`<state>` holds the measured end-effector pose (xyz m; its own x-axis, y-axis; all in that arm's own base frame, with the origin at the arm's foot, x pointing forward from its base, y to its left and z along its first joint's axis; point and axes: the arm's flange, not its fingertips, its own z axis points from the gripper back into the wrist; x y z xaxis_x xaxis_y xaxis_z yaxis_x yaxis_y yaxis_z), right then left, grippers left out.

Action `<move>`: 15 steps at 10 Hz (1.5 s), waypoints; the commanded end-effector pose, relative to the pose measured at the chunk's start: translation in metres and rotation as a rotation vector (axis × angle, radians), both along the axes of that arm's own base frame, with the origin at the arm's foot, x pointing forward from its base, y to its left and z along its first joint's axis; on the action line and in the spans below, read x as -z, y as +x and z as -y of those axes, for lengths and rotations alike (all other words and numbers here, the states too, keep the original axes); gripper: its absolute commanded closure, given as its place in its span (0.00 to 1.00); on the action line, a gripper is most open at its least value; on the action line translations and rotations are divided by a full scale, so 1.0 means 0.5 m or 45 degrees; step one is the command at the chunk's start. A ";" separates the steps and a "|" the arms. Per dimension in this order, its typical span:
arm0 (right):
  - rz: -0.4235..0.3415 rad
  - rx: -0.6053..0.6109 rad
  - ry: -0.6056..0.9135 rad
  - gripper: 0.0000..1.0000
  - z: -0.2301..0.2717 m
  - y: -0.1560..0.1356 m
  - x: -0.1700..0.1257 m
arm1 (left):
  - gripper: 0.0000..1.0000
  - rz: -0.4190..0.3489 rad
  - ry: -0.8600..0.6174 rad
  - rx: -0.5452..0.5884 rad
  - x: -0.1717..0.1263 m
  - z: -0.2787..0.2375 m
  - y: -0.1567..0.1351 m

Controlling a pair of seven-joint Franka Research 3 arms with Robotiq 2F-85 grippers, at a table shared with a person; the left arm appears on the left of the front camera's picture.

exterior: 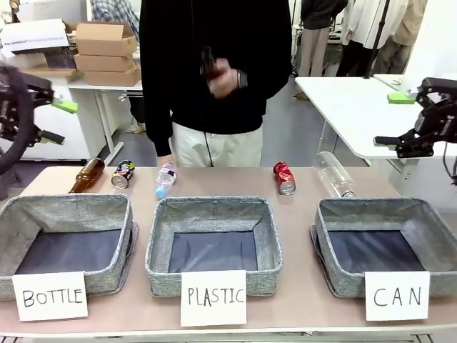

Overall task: Sort the can waste into the basket.
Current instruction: Pick up the can waste from the table and place it in the right Fabric basket.

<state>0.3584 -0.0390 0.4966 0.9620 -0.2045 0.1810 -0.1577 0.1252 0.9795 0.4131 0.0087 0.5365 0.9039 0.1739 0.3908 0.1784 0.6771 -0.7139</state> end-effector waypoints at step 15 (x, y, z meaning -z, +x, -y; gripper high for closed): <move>0.043 -0.002 0.024 0.00 -0.001 0.006 -0.002 | 0.00 0.382 -0.104 -0.337 -0.255 -0.311 -0.385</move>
<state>0.3590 -0.0393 0.4961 0.9619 -0.2040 0.1823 -0.1587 0.1266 0.9792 0.2177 0.1591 0.6637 0.6854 0.4259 0.5906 0.1974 0.6720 -0.7137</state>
